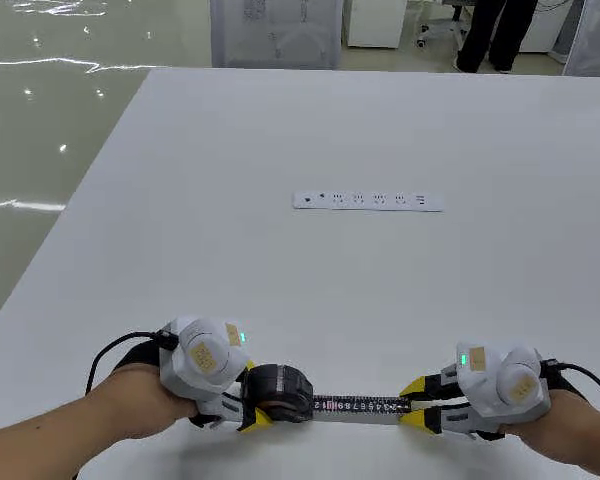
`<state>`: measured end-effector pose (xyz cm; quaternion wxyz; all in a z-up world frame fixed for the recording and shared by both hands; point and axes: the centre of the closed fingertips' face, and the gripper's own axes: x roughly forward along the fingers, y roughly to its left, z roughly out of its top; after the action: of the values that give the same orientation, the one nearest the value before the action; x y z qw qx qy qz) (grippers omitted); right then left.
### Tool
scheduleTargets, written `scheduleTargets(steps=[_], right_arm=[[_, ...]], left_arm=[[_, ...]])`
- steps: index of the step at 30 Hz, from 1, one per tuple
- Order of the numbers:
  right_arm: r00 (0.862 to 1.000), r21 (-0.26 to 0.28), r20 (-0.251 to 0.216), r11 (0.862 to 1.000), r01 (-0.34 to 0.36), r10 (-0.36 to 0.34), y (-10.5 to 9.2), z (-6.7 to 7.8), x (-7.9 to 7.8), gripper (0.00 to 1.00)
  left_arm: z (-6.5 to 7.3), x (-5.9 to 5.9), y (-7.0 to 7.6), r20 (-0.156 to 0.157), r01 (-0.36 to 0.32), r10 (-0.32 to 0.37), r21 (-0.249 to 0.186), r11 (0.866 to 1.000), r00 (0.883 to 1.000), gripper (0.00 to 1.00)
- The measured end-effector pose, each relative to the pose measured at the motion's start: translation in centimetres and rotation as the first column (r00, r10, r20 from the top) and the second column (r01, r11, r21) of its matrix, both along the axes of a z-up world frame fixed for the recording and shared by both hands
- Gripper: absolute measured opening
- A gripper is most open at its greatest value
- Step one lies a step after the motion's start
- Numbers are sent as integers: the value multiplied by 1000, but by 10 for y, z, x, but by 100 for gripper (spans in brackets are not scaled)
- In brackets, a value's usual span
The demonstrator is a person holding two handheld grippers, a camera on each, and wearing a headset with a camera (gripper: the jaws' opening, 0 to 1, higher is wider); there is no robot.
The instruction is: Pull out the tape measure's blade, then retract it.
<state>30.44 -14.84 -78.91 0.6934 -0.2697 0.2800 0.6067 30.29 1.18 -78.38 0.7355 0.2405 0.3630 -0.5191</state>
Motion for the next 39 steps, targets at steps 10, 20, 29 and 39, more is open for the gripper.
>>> scheduleTargets(steps=[10, 20, 29, 39], right_arm=[[1000, -5, 3, 1000, 7, -7, -8, 0, 2, 10], [1000, -11, 0, 1000, 15, -15, -18, 2, 2, 10], [1000, -18, -5, 999, 31, -31, -30, 2, 1, 10], [999, -26, -11, 998, 50, -50, -43, 1, -1, 10]], left_arm=[[0, 1, 0, 1, 0, 0, 3, 1000, 1000, 31], [0, 0, 0, 2, -1, 1, 5, 1000, 1000, 31], [0, 0, 0, 3, 1, -1, 5, 1000, 1000, 31], [0, 0, -1, 10, 1, -1, 6, 1000, 1000, 31]])
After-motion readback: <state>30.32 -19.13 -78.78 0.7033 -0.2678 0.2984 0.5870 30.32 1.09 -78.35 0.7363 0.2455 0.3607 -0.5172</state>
